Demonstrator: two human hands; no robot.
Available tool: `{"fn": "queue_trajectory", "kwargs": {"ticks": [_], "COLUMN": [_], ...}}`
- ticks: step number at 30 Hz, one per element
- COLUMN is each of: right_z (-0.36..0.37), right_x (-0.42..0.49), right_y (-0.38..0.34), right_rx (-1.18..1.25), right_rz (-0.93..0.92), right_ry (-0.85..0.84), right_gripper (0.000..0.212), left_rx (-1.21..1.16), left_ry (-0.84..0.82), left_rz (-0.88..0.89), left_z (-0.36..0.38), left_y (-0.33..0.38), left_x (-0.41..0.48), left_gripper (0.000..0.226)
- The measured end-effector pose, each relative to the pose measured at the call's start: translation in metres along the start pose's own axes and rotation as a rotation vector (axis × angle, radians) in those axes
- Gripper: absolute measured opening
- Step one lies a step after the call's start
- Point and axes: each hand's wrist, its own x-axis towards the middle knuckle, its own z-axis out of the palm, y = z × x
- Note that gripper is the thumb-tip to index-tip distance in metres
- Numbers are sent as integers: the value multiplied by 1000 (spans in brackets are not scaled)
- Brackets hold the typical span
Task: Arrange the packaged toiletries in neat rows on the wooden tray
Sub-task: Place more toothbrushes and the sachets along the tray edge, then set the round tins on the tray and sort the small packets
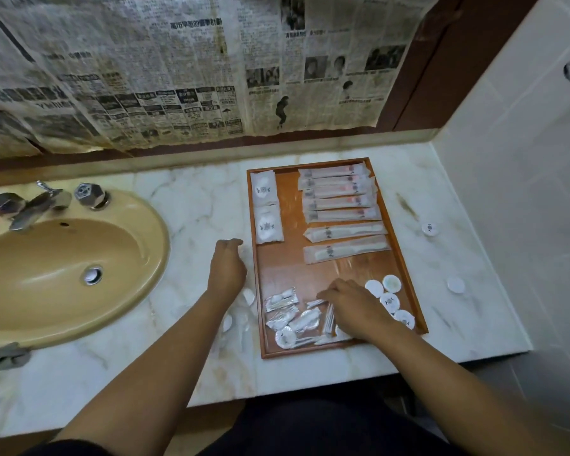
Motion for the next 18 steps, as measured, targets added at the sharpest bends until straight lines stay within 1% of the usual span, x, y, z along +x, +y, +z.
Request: {"fn": "queue_trajectory", "kwargs": {"ticks": [1, 3, 4, 5, 7, 8, 9, 10, 12, 14, 16, 18], "right_z": [0, 2, 3, 4, 7, 7, 7, 7, 8, 7, 4, -1], "right_x": [-1, -2, -3, -3, -5, -6, -7, -8, -10, -14, -21, -31], "right_y": [2, 5, 7, 9, 12, 14, 15, 16, 18, 21, 27, 38], "right_rx": [6, 25, 43, 72, 145, 169, 182, 191, 231, 291, 345, 368], "right_rz": [1, 14, 22, 33, 55, 58, 55, 47, 30, 27, 34, 85], "right_ry": [13, 47, 70, 93, 130, 137, 138, 131, 124, 152, 227, 355], "right_gripper": [62, 58, 55, 52, 48, 46, 45, 45, 46, 45, 42, 35], "left_rx": [-45, -111, -137, -152, -79, 13, 124, 248, 444, 546, 569, 498], "left_ry": [32, 75, 51, -28, -310, -450, -546, -602, -622, -559, -470, -417], "left_rz": [0, 66, 109, 151, 244, 299, 358, 407, 467, 516, 576, 634], "left_z": [-4, -8, -8, -7, 2, 8, 15, 20, 24, 25, 26, 34], "left_y": [8, 31, 43, 54, 67, 69, 68, 65, 61, 66, 81, 102], "left_x": [-3, -10, -15, -20, -33, -40, -45, -48, -52, -53, -52, -49], "left_gripper": [50, 40, 35, 32, 32, 35, 40, 42, 39, 36, 37, 39]}}
